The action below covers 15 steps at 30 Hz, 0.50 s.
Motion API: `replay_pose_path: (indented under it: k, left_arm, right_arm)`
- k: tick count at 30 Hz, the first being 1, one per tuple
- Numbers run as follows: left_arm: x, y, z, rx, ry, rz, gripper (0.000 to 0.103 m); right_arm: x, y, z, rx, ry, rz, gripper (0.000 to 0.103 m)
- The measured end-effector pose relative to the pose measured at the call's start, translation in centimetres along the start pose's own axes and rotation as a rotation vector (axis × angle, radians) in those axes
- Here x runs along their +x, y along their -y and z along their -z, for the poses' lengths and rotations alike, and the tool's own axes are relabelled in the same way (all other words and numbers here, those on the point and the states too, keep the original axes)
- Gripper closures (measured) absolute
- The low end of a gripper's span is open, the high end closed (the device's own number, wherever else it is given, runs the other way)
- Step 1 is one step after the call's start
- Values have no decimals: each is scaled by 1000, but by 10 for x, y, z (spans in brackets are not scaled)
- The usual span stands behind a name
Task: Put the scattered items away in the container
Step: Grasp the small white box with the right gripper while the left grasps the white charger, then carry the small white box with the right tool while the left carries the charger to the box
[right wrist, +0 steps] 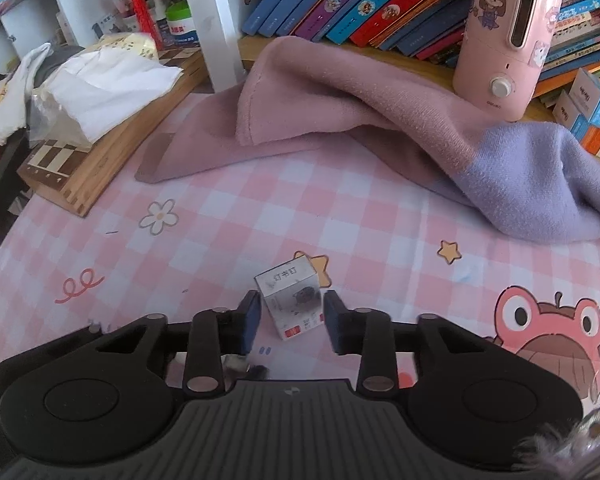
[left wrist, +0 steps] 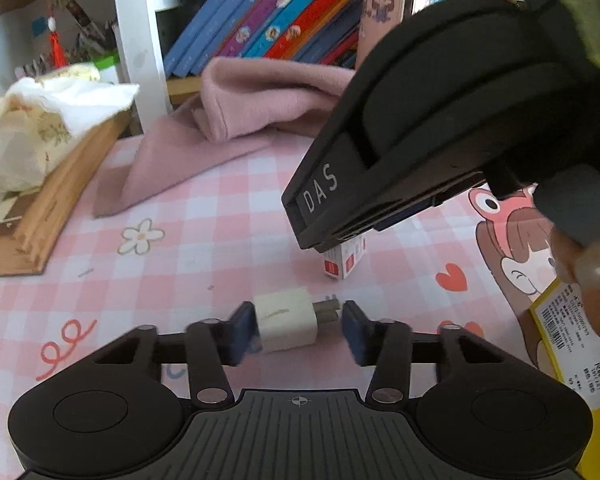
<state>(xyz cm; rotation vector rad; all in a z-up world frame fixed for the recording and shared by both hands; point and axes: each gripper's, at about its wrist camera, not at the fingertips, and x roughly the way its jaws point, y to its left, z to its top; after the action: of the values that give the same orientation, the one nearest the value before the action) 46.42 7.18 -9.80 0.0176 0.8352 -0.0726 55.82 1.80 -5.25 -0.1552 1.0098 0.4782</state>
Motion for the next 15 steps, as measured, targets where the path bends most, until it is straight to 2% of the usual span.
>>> replay_pose_path:
  k: [5, 8, 10, 15]
  left_arm:
    - [-7, -8, 4, -48, -7, 9, 61]
    - [-13, -14, 7, -61, -7, 7, 61]
    - [-20, -18, 9, -74, -4, 8, 61]
    - [-51, -33, 14, -120, 39, 7, 61]
  right_arm:
    - [9, -2, -4, -32, -5, 13, 59]
    - [14, -6, -5, -70, -3, -4, 70]
    - [16, -8, -5, -96, 6, 4, 71]
    - [2, -5, -4, -53, 28, -43, 73]
